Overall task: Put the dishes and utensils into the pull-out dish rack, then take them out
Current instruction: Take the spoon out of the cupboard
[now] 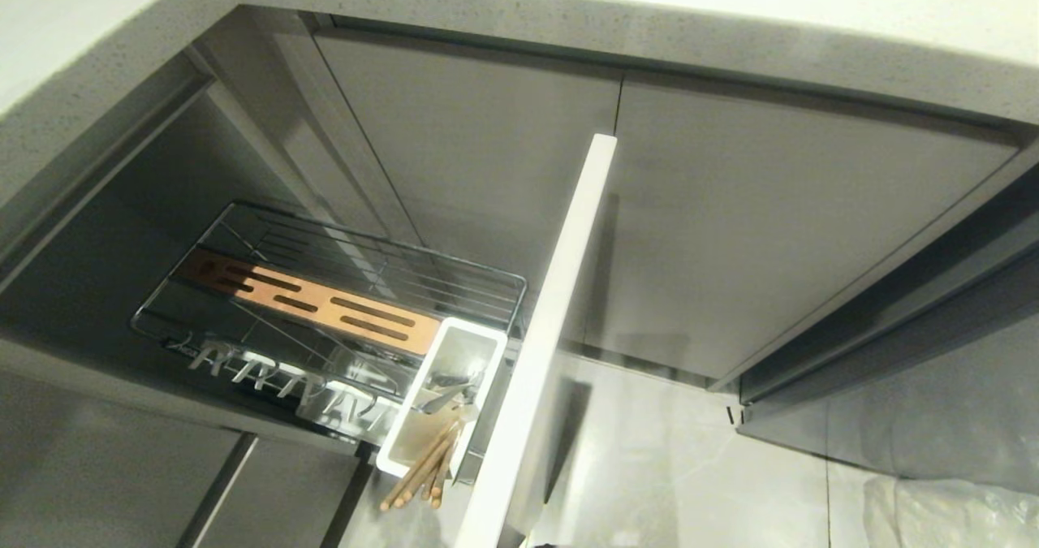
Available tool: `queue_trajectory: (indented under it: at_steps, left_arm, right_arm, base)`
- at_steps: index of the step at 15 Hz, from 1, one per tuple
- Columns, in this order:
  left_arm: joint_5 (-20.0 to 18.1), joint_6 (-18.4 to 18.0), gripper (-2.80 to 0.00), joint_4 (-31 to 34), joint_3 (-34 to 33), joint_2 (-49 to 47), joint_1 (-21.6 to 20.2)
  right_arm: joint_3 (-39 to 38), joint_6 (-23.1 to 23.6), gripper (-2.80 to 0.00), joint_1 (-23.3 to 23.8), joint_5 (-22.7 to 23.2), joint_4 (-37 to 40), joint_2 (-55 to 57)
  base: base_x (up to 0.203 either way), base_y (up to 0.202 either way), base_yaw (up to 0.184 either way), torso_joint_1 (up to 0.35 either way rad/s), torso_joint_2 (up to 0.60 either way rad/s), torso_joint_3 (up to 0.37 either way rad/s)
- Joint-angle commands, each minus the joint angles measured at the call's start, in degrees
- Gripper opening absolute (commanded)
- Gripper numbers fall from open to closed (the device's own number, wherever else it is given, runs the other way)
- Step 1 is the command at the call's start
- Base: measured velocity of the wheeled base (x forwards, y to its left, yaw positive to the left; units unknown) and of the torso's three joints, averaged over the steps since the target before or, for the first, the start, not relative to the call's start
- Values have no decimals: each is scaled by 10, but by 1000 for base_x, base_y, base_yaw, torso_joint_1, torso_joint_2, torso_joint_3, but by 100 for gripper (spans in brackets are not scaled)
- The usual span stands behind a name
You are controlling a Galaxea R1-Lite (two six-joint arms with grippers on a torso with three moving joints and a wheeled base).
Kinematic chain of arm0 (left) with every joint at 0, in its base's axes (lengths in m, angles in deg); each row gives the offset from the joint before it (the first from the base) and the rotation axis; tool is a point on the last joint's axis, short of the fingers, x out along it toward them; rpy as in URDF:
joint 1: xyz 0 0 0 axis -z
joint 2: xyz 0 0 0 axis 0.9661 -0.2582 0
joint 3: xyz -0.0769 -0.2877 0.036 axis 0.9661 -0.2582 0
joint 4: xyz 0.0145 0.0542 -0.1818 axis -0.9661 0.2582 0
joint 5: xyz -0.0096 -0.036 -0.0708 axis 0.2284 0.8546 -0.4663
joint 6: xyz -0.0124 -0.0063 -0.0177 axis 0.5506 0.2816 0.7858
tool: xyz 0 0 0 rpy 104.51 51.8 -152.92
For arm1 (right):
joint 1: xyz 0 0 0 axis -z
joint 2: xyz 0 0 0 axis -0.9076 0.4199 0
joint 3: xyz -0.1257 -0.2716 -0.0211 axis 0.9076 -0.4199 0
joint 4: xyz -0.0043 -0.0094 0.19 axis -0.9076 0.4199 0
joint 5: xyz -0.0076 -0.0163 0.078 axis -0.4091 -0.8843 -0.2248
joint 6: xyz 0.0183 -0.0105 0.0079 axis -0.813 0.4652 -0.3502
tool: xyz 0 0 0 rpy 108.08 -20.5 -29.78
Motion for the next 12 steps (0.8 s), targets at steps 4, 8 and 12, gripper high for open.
queue_trajectory:
  at_steps: [4,8,12]
  left_arm:
    - [33,-58,-280,133,-11,-68,154]
    - [159,-76,-280,160,-60,-120,249]
    - [187,-105,-280,137,-118,-129,290]
  right_arm:
    - [0,0,-280,0,0,0,0]
    - [0,0,-280,0,0,0,0]
    - [0,0,-280,0,0,0,0]
  base:
    - [0,0,0,0,0,0]
    - [0,0,0,0,0,0]
    - [0,0,0,0,0,0]
